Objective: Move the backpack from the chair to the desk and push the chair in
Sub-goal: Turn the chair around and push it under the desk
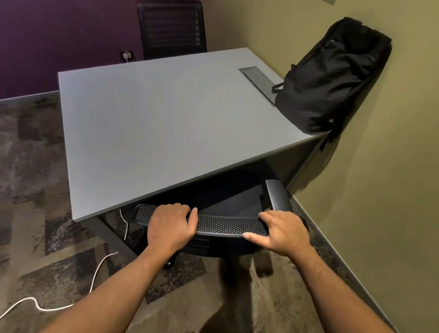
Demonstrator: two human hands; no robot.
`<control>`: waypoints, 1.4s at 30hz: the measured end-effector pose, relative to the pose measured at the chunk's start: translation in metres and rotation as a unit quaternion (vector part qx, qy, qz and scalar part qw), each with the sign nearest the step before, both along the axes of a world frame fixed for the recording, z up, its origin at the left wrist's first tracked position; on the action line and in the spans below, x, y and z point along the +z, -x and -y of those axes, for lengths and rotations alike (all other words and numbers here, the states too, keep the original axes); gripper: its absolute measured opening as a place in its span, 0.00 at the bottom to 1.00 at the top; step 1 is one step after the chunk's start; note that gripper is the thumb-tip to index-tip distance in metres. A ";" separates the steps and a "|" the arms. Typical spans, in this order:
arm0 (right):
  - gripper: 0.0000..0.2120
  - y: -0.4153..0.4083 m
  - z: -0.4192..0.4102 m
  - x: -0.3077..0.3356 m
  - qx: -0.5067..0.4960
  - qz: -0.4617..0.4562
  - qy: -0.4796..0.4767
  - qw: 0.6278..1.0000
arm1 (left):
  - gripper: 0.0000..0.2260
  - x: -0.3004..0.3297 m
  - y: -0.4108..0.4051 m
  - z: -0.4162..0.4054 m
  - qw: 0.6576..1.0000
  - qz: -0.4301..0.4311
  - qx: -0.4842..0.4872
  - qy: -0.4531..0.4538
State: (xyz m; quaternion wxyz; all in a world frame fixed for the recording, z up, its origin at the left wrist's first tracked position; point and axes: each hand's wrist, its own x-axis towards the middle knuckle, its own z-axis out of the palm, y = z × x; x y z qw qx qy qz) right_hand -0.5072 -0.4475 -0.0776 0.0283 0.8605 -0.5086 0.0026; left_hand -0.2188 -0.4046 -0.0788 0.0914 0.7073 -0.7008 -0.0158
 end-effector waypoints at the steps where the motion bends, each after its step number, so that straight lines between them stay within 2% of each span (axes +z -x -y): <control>1: 0.42 0.003 0.009 0.000 0.001 0.000 0.000 1.000 | 0.23 0.000 0.004 0.005 1.000 -0.002 0.006 -0.004; 10: 0.46 0.042 0.093 0.004 0.071 -0.003 -0.019 0.997 | 0.21 -0.004 0.050 0.046 0.998 -0.008 0.056 -0.004; 22: 0.43 0.096 0.205 0.006 0.173 0.033 -0.023 0.984 | 0.21 -0.003 0.125 0.106 0.988 -0.012 0.150 -0.019; 34: 0.36 0.107 0.280 0.000 0.205 0.049 -0.035 0.977 | 0.20 -0.009 0.149 0.162 0.977 -0.015 0.210 -0.003; 42: 0.25 0.103 0.310 -0.003 0.205 0.042 -0.051 0.977 | 0.21 -0.016 0.150 0.184 0.976 -0.008 0.217 -0.014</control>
